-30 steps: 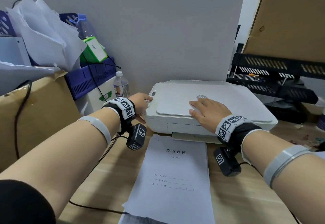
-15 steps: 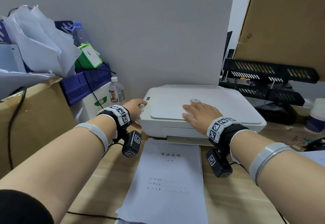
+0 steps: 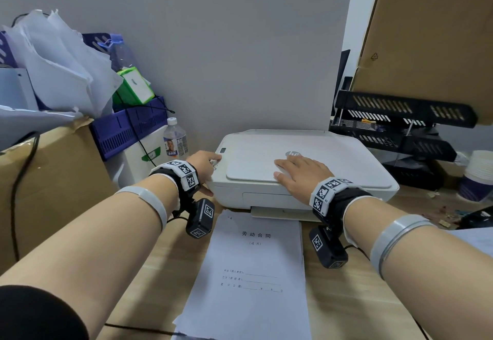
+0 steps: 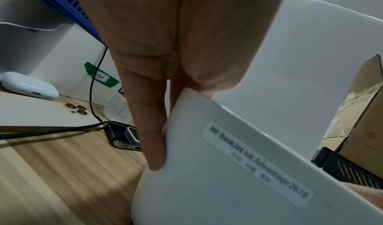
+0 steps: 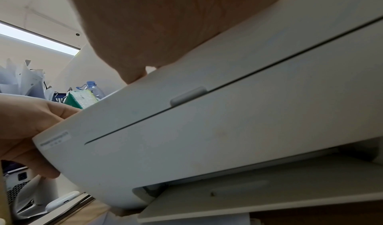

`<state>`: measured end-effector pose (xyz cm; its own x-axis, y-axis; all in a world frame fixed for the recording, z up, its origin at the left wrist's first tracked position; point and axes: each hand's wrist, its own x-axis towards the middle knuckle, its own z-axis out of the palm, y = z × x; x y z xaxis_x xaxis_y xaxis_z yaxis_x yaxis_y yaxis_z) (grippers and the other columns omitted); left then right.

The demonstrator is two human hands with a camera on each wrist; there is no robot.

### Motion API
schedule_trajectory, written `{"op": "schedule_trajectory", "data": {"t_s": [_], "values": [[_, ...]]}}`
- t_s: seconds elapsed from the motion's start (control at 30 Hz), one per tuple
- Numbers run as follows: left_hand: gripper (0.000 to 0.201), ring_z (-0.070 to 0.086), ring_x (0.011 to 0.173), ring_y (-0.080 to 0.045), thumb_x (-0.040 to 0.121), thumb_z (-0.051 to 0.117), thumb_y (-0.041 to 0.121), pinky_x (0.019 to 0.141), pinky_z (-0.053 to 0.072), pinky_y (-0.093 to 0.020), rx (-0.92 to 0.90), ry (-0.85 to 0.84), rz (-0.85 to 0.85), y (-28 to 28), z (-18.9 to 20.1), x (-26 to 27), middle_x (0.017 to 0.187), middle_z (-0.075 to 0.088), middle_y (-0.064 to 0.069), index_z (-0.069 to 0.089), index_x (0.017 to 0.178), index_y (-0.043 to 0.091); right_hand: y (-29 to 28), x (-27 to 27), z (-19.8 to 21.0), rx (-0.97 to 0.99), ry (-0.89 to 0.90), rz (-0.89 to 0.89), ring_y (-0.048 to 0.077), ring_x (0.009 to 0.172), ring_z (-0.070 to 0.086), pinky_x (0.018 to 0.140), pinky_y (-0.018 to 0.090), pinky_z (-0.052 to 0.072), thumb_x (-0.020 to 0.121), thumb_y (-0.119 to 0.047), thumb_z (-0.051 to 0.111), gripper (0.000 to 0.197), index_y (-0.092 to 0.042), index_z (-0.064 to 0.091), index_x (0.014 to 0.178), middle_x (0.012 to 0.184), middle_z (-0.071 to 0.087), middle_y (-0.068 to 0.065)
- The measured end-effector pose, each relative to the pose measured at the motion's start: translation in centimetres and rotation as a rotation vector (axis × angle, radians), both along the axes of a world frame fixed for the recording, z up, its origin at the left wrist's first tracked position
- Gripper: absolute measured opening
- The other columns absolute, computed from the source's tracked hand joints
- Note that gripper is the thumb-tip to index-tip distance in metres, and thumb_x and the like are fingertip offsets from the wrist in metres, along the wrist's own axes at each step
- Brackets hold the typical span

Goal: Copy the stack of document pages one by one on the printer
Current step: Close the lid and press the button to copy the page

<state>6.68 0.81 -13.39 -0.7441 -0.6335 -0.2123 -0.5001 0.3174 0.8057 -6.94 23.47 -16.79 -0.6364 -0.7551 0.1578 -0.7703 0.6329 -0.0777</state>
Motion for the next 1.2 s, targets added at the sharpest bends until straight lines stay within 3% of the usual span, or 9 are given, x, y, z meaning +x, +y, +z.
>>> {"op": "schedule_trajectory", "data": {"t_s": [0.2,0.3,0.37,0.47,0.57,0.77,0.97,1.13,1.2], "values": [[0.065,0.057,0.11,-0.048,0.091,0.049,-0.012,0.073,0.056,-0.065,0.053,0.038,-0.043,0.0,0.0,0.5,0.142,0.049,-0.007,0.052,0.14,0.03,0.0,0.3,0.2,-0.01,0.006,0.0,0.017,0.15,0.016,0.12,0.043,0.014,0.1,-0.058,0.02,0.055,-0.037,0.028,0.15,0.163,0.019,-0.005],[0.05,0.063,0.102,-0.039,0.09,0.058,-0.003,0.071,0.057,-0.063,0.041,0.054,-0.083,0.1,0.1,1.0,0.117,0.064,0.0,0.059,0.122,0.035,0.1,0.4,0.2,-0.012,0.003,-0.004,0.017,0.149,0.017,0.12,0.042,0.013,0.1,-0.057,0.021,0.054,-0.038,0.028,0.15,0.163,0.019,-0.005],[0.042,0.064,0.099,-0.038,0.09,0.06,-0.004,0.069,0.058,-0.062,0.06,0.061,-0.07,0.1,0.1,1.1,0.114,0.064,-0.002,0.059,0.114,0.03,0.1,0.4,0.3,-0.009,-0.002,-0.003,0.017,0.15,0.016,0.12,0.042,0.013,0.1,-0.058,0.02,0.055,-0.038,0.027,0.151,0.163,0.019,-0.005],[0.052,0.065,0.09,-0.031,0.084,0.063,-0.011,0.06,0.059,-0.057,0.066,0.043,-0.097,0.0,0.2,1.1,0.111,0.066,-0.005,0.061,0.124,0.022,0.1,0.3,0.3,-0.005,-0.005,-0.003,0.017,0.15,0.016,0.121,0.043,0.013,0.1,-0.058,0.02,0.055,-0.038,0.027,0.151,0.163,0.018,-0.005],[0.056,0.065,0.095,-0.033,0.081,0.067,-0.012,0.069,0.058,-0.06,0.027,0.009,-0.115,-0.1,0.2,1.0,0.114,0.067,-0.007,0.058,0.127,0.02,0.0,0.2,0.2,-0.003,-0.005,-0.003,0.017,0.15,0.017,0.121,0.043,0.013,0.099,-0.059,0.019,0.055,-0.039,0.027,0.15,0.163,0.018,-0.005],[0.05,0.065,0.097,-0.04,0.085,0.061,-0.01,0.071,0.057,-0.063,0.06,0.019,-0.075,0.0,0.4,1.1,0.113,0.067,-0.008,0.064,0.122,0.023,0.1,0.2,0.1,-0.006,-0.005,-0.002,0.016,0.15,0.015,0.121,0.043,0.012,0.1,-0.058,0.019,0.055,-0.038,0.026,0.151,0.163,0.017,-0.005],[0.058,0.068,0.087,-0.026,0.08,0.068,-0.012,0.07,0.058,-0.06,0.088,0.041,-0.105,-0.3,0.4,1.2,0.109,0.069,-0.001,0.06,0.128,0.019,0.1,0.2,0.2,-0.009,-0.008,-0.003,0.016,0.15,0.016,0.121,0.042,0.012,0.1,-0.058,0.02,0.055,-0.039,0.027,0.151,0.163,0.017,-0.005],[0.039,0.067,0.079,-0.029,0.093,0.054,-0.004,0.054,0.061,-0.047,0.102,0.042,-0.052,0.4,0.9,1.3,0.099,0.067,-0.001,0.061,0.119,0.024,0.1,0.3,0.2,-0.009,-0.002,0.001,0.016,0.15,0.016,0.121,0.043,0.013,0.1,-0.058,0.02,0.055,-0.038,0.028,0.15,0.163,0.018,-0.005],[0.036,0.067,0.079,-0.03,0.095,0.05,-0.003,0.059,0.06,-0.051,0.102,0.045,-0.044,0.6,1.0,1.4,0.095,0.066,0.001,0.06,0.116,0.025,0.2,0.2,0.2,-0.008,-0.004,-0.004,0.016,0.149,0.017,0.121,0.043,0.013,0.1,-0.058,0.02,0.054,-0.039,0.028,0.15,0.163,0.019,-0.006]]}}
